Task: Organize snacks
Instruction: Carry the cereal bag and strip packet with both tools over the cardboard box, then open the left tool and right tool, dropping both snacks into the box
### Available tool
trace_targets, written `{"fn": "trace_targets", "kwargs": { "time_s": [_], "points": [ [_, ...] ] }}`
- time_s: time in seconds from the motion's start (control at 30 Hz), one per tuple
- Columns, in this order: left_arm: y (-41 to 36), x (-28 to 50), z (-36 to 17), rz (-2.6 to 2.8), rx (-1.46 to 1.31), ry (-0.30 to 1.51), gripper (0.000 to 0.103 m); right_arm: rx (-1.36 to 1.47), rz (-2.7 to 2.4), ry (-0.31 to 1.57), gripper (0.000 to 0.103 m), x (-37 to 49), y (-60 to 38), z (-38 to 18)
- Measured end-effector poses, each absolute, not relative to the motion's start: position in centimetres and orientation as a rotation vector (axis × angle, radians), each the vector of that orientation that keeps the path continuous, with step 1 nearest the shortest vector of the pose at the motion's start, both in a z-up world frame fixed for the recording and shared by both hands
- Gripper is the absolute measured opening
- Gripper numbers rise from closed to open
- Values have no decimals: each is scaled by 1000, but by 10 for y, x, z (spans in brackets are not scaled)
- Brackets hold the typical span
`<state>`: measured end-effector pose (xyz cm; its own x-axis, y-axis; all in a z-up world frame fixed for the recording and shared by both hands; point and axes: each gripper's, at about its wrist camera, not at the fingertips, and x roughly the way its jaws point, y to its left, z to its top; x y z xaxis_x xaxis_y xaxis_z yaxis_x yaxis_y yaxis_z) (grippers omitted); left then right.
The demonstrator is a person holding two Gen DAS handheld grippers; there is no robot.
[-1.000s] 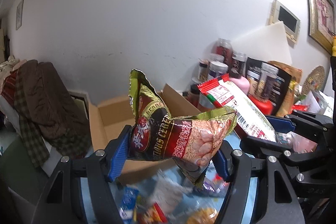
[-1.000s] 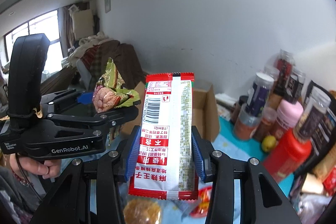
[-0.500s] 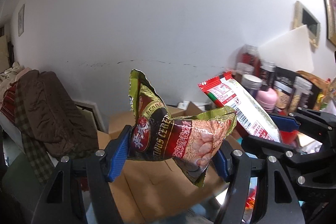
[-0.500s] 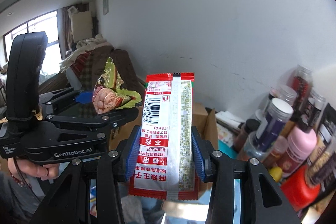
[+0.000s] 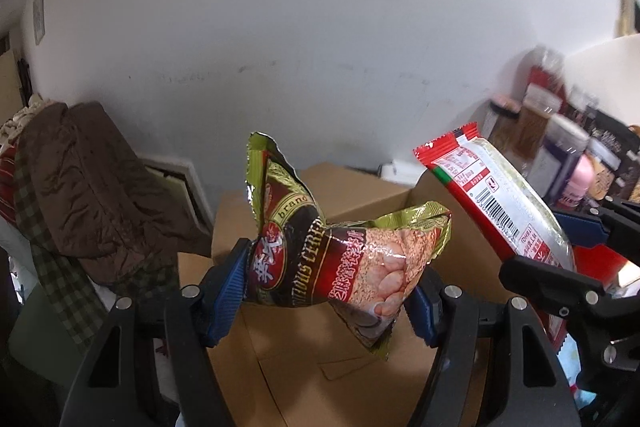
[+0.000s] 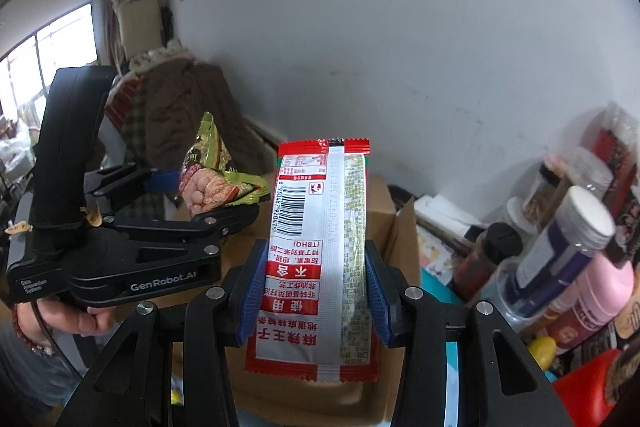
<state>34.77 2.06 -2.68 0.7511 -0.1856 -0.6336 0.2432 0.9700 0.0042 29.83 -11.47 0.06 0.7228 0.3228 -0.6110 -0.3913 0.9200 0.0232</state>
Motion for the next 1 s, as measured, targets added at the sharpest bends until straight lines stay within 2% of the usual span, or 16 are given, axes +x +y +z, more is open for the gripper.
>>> {"fn": "trace_targets", "kwargs": {
  "time_s": [0.6,0.67,1.0],
  "points": [
    [0,380,-72,-187,200,856,69,-136,350,870,48,353,-113,-66],
    [1,379,-73,-179,205,864,69,-139,340,877,52,353,-114,-69],
    [7,362,-55,-166,197,841,69,-151,320,864,52,340,-118,-55]
  ]
}}
